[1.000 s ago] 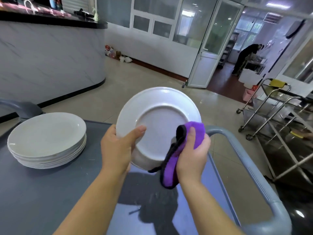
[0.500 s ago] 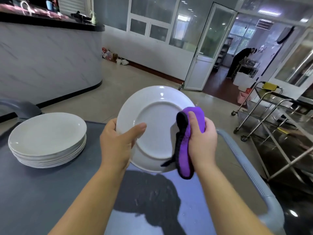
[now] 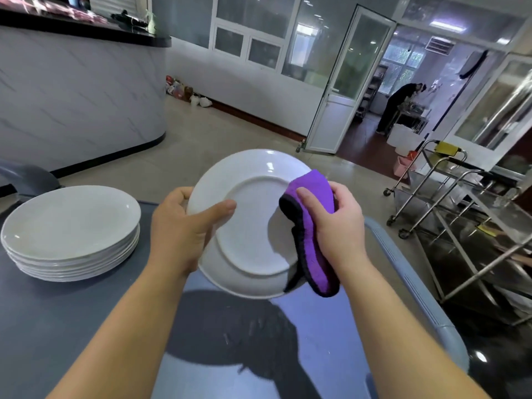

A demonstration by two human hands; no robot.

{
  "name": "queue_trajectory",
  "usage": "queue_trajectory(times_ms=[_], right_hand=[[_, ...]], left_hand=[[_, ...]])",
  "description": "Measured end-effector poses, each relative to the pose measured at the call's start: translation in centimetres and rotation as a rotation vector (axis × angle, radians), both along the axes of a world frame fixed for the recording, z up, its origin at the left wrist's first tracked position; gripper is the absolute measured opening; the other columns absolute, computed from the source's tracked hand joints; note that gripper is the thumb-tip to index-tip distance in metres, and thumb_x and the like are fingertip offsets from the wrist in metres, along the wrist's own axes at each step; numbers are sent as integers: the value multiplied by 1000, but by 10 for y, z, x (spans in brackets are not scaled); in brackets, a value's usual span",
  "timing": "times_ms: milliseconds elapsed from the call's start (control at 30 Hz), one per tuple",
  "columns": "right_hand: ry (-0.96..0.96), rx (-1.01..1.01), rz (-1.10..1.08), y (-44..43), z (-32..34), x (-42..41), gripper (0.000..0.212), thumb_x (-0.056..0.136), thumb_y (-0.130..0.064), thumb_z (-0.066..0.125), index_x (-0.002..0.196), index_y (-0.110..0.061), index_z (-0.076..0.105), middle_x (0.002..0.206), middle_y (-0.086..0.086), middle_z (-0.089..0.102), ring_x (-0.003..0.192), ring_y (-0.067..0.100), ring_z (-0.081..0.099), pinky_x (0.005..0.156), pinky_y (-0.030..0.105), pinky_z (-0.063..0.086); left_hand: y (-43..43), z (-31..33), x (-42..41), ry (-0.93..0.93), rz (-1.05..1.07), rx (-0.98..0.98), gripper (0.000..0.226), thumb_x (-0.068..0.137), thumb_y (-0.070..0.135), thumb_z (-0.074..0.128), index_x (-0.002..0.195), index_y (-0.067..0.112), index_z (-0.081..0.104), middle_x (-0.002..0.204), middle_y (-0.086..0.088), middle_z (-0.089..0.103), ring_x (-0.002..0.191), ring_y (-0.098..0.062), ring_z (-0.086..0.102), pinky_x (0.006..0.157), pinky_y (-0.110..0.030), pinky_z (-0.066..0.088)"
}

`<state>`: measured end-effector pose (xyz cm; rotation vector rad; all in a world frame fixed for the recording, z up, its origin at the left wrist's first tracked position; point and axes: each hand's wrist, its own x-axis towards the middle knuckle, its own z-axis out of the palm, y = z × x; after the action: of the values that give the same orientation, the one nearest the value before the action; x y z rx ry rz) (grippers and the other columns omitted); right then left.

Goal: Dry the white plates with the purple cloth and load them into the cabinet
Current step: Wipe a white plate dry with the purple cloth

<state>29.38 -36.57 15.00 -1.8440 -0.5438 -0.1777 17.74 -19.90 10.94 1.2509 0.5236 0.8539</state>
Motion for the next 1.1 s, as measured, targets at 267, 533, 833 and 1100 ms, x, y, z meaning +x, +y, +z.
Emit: queue_trajectory(times_ms=[267,533,833,1100], right_hand=[[222,410,-188,36,-35,-41,24,87,-43,65,95,-22,56,80,-14,63,68,-5,58,59,8,42],[-38,-8,127,14,18,8,21,80,-37,75,96,-26,65,87,-12,69,74,-1,61,67,13,46],[242,388,-141,43,-31,-28,29,86,-41,67,95,-15,56,80,-8,62,61,-5,56,59,14,44],[39,137,16,26,4,12,27,82,-37,73,99,-17,65,84,-10,66,65,-5,57,62,11,43]], left_hand=[[-22,-13,11,-199,65,-332,33,77,17,78,104,17,59,103,-4,70,93,-19,69,77,-37,55],[5,-6,1,-110,-5,-208,54,45,20,90,90,16,59,87,-4,71,76,-22,68,70,-40,56],[-15,-10,15,-179,14,-322,58,64,18,86,117,12,62,109,-6,72,100,-23,69,86,-43,55],[8,-12,12,-91,64,-255,45,58,16,88,92,12,59,83,-8,70,80,-29,67,79,-53,56]])
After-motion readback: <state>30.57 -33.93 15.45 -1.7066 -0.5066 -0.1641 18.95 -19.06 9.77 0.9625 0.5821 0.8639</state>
